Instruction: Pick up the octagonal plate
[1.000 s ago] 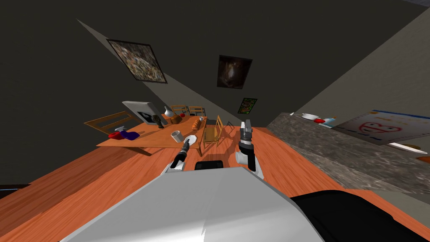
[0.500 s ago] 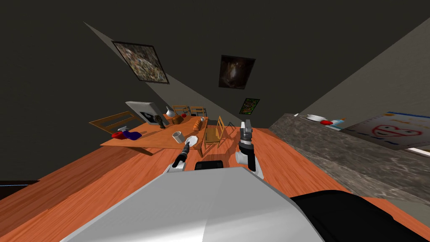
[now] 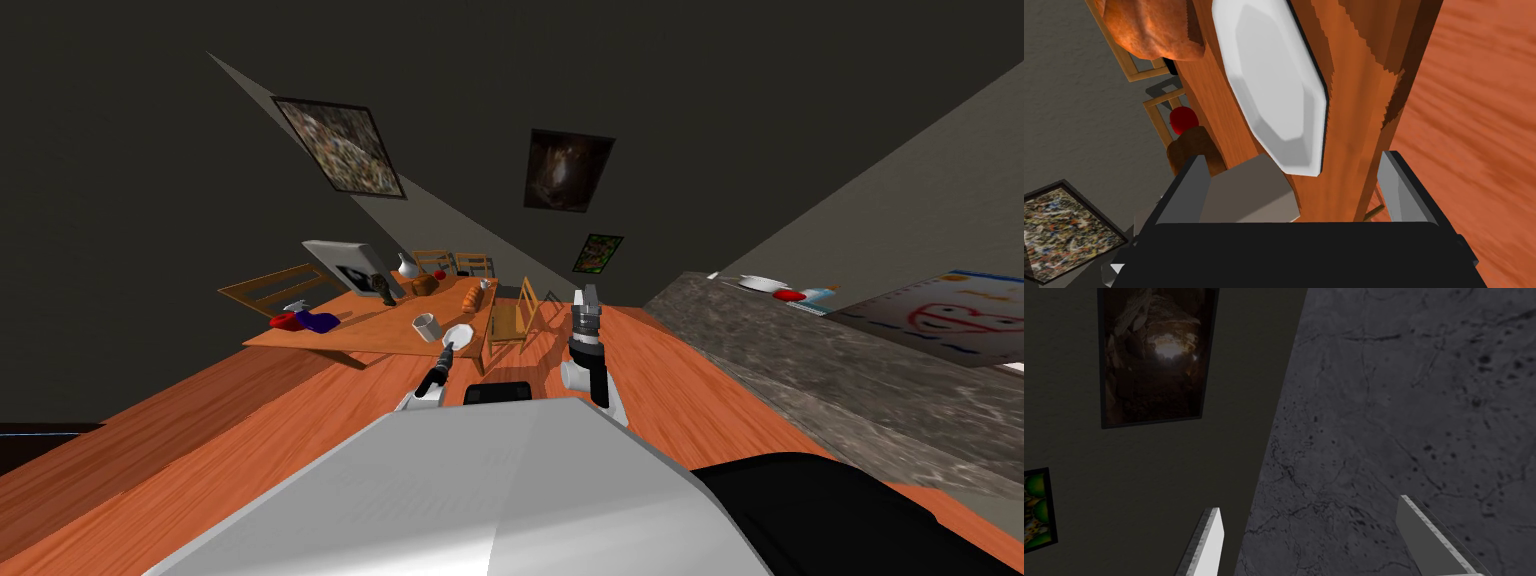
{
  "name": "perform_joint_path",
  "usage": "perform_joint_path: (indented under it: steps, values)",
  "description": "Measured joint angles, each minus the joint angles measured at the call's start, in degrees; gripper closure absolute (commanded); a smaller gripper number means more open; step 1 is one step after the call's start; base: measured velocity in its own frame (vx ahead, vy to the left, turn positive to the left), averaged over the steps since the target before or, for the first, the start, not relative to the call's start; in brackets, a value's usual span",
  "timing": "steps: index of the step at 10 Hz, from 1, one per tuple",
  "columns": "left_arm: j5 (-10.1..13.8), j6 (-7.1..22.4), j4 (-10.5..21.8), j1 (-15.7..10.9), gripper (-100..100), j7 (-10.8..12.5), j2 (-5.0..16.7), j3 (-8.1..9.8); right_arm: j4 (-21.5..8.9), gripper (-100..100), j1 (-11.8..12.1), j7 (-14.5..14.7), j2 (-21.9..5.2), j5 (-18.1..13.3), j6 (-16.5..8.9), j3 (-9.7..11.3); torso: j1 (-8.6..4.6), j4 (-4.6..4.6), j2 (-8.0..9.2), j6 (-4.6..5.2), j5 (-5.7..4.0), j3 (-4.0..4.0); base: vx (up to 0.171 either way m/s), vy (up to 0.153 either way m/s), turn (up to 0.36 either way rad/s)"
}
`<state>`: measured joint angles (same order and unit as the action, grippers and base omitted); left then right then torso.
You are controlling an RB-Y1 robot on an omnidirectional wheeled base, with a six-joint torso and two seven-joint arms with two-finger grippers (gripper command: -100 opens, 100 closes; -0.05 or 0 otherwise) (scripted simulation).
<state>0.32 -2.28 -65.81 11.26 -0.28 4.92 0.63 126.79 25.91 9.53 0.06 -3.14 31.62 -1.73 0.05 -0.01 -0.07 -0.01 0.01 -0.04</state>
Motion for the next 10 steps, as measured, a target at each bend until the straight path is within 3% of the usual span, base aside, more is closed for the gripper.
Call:
perform_joint_path:
  steps: [1, 2, 3, 6, 7, 10]
  values:
    - [0.04, 0.09, 1.53, -0.76, -100, -0.11, -0.63, 0.28, 0.00, 0, 0.00, 0.00, 0.00, 0.00, 0.00, 0.00, 0.00, 0.00, 0.01, 0.00, 0.00, 0.01, 0.006, 0.007, 0.002]
    - [0.05, 0.14, 1.72, -0.84, 0, -0.14, -0.70, 0.31, 0.00, 0, 0.00, 0.00, 0.00, 0.00, 0.00, 0.00, -0.02, 0.01, 0.05, 0.00, -0.01, 0.03, 0.000, 0.000, 0.000]
    - [0.05, 0.13, 1.69, -0.83, -100, -0.14, -0.69, 0.31, 0.00, 0, 0.00, 0.00, 0.00, 0.00, 0.00, 0.00, -0.04, 0.02, 0.07, 0.00, -0.01, 0.04, 0.047, 0.003, 0.002]
    - [-0.14, -2.35, 4.99, -1.58, -100, -0.32, -1.01, 0.64, 0.00, 0, 0.01, 0.00, 0.00, 0.00, 0.00, 0.00, -0.04, -0.04, -0.22, 0.00, -0.01, -0.12, 0.067, 0.004, 0.001]
    - [-0.15, -2.56, 5.11, -1.60, 100, -0.32, -1.01, 0.65, 0.00, 0, 0.00, 0.00, 0.00, 0.00, 0.00, 0.00, -0.05, -0.02, -0.10, 0.00, -0.01, -0.06, -0.001, -0.002, 0.011]
    - [-0.15, -2.10, 5.62, -1.01, 100, -0.33, -1.06, 0.60, 0.00, 0, 0.00, 0.00, 0.00, 0.00, 0.00, 0.00, -0.18, 0.40, 0.02, 0.16, -0.20, 0.21, -0.005, -0.001, 0.007]
